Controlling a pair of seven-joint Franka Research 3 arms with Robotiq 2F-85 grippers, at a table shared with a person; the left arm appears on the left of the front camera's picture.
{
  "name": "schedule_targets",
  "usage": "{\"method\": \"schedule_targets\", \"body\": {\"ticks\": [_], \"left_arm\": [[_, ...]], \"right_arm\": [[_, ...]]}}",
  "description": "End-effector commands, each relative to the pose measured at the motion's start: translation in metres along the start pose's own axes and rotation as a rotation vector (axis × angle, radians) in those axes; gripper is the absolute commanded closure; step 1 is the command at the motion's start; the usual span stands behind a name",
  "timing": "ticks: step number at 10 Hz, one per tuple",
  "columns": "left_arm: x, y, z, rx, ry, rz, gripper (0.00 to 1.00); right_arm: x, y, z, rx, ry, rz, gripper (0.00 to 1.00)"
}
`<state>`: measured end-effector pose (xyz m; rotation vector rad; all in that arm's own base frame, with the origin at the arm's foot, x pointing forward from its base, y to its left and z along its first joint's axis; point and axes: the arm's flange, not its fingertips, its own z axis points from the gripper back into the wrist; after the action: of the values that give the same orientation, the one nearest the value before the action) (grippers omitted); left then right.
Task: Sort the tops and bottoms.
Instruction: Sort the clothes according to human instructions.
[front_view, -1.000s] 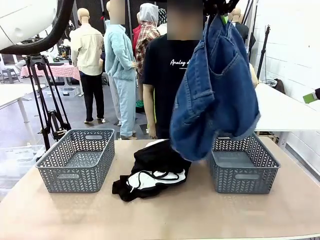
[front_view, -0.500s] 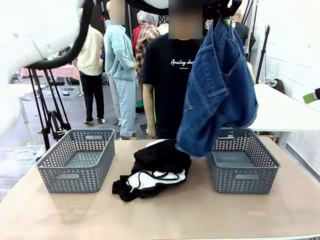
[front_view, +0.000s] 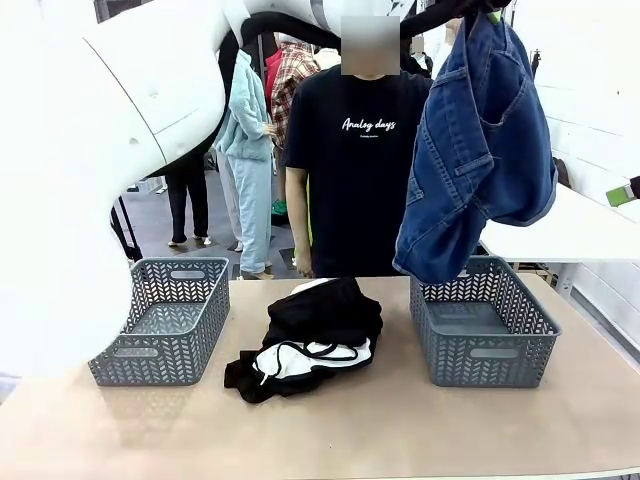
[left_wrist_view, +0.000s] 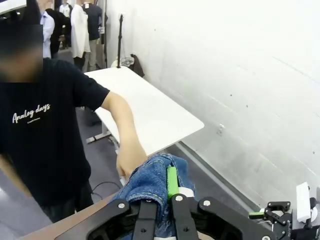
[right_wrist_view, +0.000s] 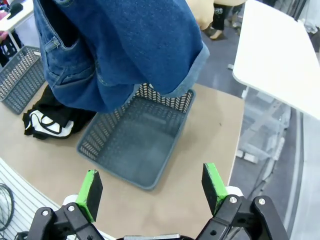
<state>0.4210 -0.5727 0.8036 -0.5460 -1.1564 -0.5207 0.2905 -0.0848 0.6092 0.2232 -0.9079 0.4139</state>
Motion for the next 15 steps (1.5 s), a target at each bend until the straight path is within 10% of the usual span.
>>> {"method": "schedule_targets", "body": {"ticks": [1, 5, 10, 15], "left_arm": [[0.081, -0.023, -0.061, -0.039, -0.02, 0.009, 1.0], [-0.013, 0.005, -0.097, -0.066, 0.09, 0.234, 1.0], [-0.126, 0.043, -0.12, 0.126, 0.259, 0.214, 1.0], [-0.131, 0.051, -0.14, 0.101, 0.283, 0.209, 1.0]], "right_arm": [[0.0, 0.0, -0.001, 0.002, -0.001, 0.001, 0.0], [0.0, 0.0, -0.001, 0.002, -0.001, 0.001, 0.0], [0.0, 0.0, -0.001, 0.002, -0.001, 0.001, 0.0], [0.0, 0.0, -0.001, 0.002, -0.001, 0.001, 0.0]]}}
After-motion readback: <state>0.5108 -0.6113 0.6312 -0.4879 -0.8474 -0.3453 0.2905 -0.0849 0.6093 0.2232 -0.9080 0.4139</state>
